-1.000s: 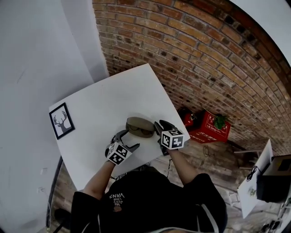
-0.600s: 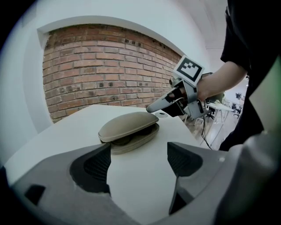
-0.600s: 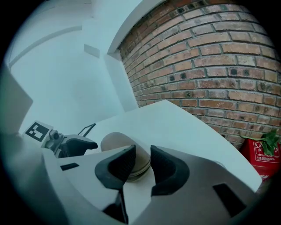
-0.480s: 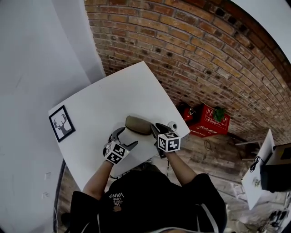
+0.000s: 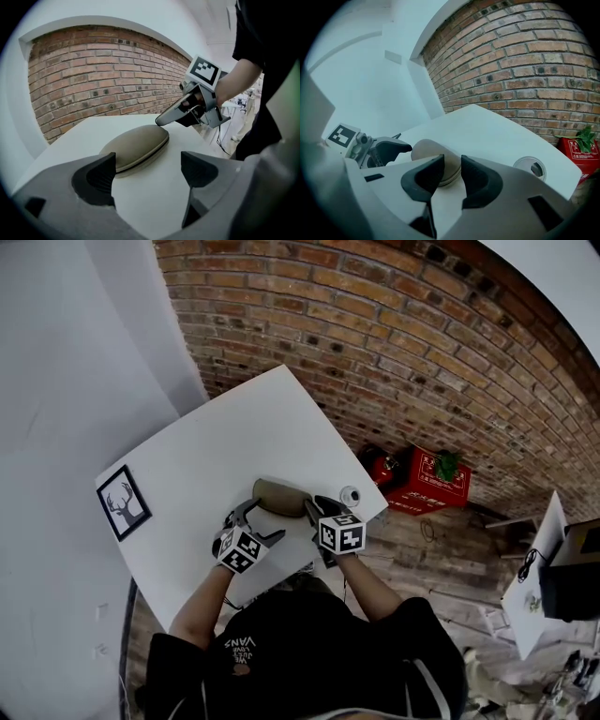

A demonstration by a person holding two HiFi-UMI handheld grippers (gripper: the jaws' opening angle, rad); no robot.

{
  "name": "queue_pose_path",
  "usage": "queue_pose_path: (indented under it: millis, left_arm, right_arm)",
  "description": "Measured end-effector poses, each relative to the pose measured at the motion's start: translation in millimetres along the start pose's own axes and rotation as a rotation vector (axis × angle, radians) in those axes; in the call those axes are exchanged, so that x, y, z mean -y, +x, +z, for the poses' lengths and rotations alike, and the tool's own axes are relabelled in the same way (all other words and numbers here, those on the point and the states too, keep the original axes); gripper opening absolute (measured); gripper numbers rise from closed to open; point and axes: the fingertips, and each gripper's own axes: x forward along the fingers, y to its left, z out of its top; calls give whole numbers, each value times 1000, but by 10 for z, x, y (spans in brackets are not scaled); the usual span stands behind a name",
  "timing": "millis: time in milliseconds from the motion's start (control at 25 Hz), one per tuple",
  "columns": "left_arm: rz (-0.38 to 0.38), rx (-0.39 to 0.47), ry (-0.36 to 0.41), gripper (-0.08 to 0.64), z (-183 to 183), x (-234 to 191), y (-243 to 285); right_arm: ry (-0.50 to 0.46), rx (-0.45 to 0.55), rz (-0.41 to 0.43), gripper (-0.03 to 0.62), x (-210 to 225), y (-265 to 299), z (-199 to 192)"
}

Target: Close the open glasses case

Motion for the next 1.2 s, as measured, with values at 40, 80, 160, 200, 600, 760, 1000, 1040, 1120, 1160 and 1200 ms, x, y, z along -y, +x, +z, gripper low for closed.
queue_pose_path:
  millis: [40,80,160,200,600,760,1000,1040,1120,1160,1200]
  left_arm:
    - [-1,-7,-4,431,-14,3,11]
    - [-2,-15,-7,433,-27,8,21]
    - [-2,-29,-8,436,-42,20,35]
    - [0,-35,-10,440,-45,24,42]
    - [-23,-81,-43,463,-64,28,92]
    - [-4,-78,-42,463,-53,31,86]
    - [-10,-65,-70,463,-34,58,64]
    - [-9,-61,-68,463,-24,59,51]
    - [-3,-51,-65,463,-3,58,23]
    - [-1,-45,-67,463,5,58,12]
    - [-1,-40,-70,463,11,61,3]
  right_arm:
    - [0,-4,2,98,-1,1,-9]
    - [-1,-7,3,100,0,-1,-18]
    - [-1,-6,7,100,3,-6,-27]
    - [-1,-5,8,101,4,-7,-29]
    - [-56,0,11,98,-8,7,-27]
    - [-47,-13,10,100,-4,10,-30]
    - [-36,-14,-5,106,-10,-30,-31]
    - [-32,-11,-7,106,-13,-44,-30]
    - [-26,-1,-10,106,-23,-76,-25]
    - [-25,3,-11,107,-29,-93,-23]
    - [-24,7,-12,107,-35,-111,-22]
